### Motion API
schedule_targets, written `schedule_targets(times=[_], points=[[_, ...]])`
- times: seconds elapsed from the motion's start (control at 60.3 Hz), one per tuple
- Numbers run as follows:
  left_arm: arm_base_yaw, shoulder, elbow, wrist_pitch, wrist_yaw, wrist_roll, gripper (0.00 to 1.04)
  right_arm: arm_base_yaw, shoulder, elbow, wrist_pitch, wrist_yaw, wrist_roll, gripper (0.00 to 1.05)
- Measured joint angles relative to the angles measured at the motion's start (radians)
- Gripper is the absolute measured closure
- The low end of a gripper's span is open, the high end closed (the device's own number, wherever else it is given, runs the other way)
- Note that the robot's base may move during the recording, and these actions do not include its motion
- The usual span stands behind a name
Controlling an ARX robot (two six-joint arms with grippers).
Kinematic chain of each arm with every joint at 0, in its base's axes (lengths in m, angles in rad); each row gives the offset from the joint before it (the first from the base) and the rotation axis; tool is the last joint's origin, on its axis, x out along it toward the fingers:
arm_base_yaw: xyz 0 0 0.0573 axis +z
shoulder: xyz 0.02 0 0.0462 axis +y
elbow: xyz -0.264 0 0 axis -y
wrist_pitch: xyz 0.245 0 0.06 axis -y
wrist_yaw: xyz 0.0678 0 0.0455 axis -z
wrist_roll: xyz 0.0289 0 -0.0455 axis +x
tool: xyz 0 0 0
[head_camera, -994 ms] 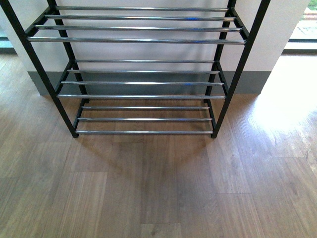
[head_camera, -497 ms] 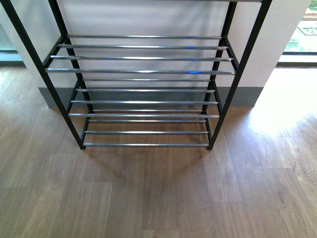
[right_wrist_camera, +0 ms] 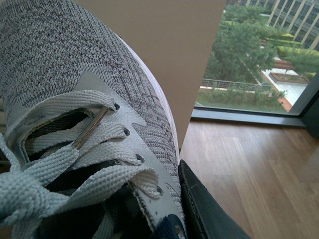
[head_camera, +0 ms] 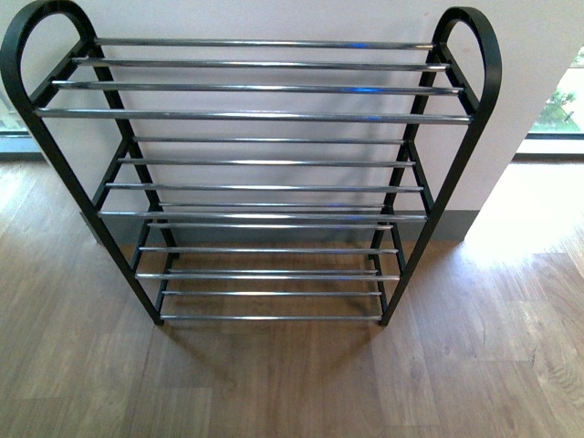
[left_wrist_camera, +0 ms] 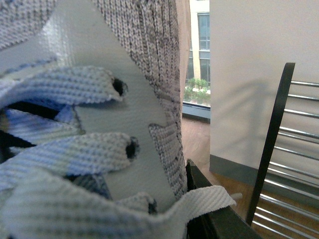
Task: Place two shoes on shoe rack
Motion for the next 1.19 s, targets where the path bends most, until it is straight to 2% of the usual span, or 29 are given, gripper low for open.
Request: schedule_targets(times=[0.994,1.193], points=[[0.000,0.003,0.000,0.000,0.014,0.000,1.00,-0.001,0.002,0.000,0.000,0.012,0.000,1.03],[0.000,-0.001,0.000,0.000,-0.008,0.000,1.00,0.000,0.000,0.000,0.000,-0.014,0.000,1.03]])
